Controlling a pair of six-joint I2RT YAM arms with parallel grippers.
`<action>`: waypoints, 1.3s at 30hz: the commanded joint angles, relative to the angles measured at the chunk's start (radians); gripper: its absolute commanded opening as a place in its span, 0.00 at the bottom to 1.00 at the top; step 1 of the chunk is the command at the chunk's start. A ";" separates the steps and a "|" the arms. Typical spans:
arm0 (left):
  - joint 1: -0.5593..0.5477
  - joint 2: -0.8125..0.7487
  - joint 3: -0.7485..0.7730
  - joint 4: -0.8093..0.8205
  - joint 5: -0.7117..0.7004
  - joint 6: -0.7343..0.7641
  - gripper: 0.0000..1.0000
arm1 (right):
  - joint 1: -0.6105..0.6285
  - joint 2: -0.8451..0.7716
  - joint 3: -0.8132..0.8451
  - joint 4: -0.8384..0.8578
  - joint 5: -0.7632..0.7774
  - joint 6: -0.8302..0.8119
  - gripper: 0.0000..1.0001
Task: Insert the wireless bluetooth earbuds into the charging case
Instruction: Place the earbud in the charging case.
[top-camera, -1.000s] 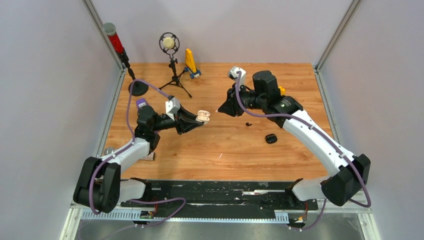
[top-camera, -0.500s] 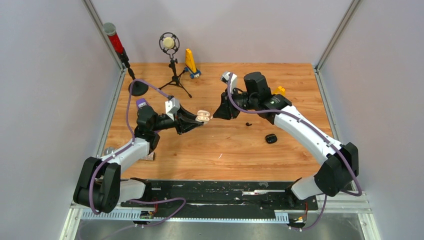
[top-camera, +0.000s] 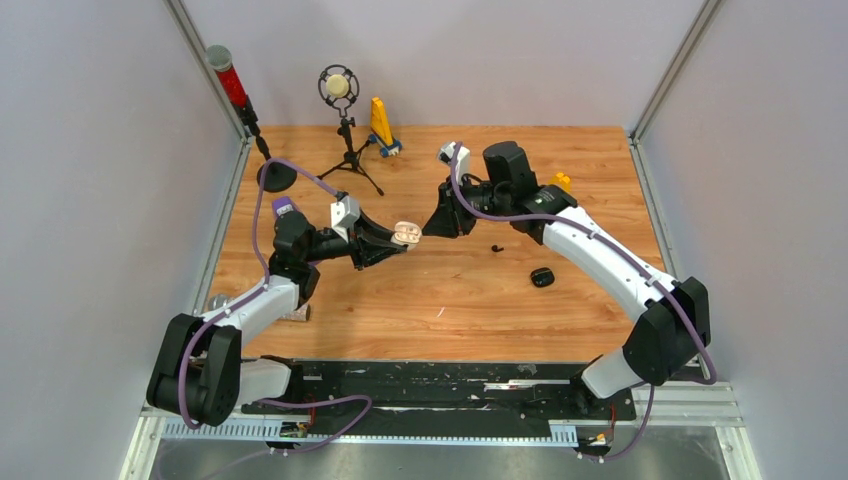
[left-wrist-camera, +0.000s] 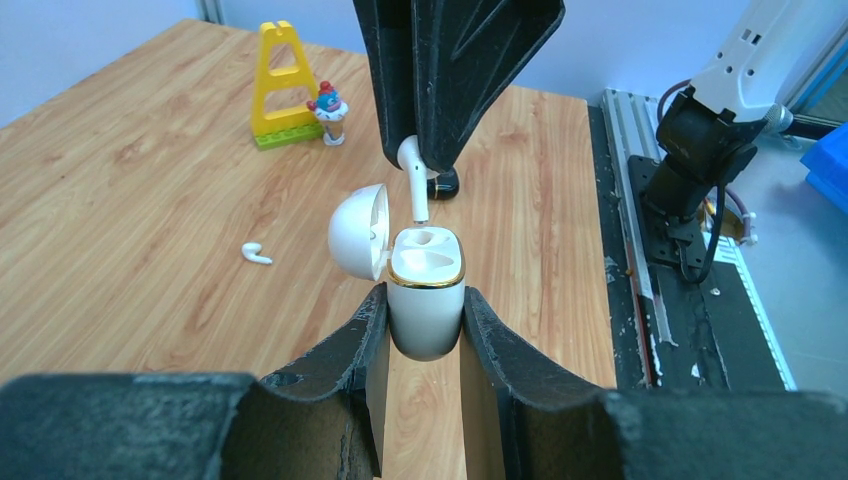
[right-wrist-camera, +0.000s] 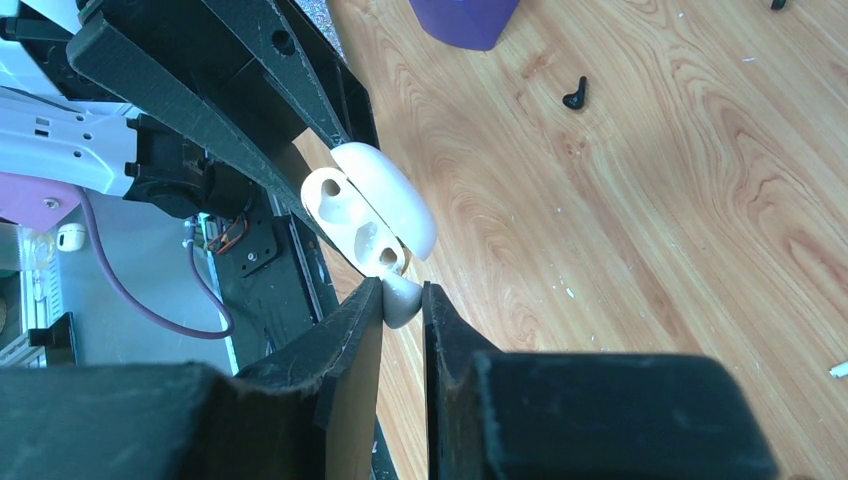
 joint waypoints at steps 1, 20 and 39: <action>0.005 -0.018 0.016 0.040 0.009 0.014 0.24 | 0.004 0.008 0.044 0.042 -0.022 0.016 0.08; 0.005 -0.020 0.013 0.051 0.009 0.009 0.24 | 0.010 0.040 0.050 0.040 -0.055 0.041 0.07; 0.006 -0.023 0.011 0.053 0.013 0.014 0.24 | 0.014 0.064 0.101 -0.052 -0.021 0.058 0.07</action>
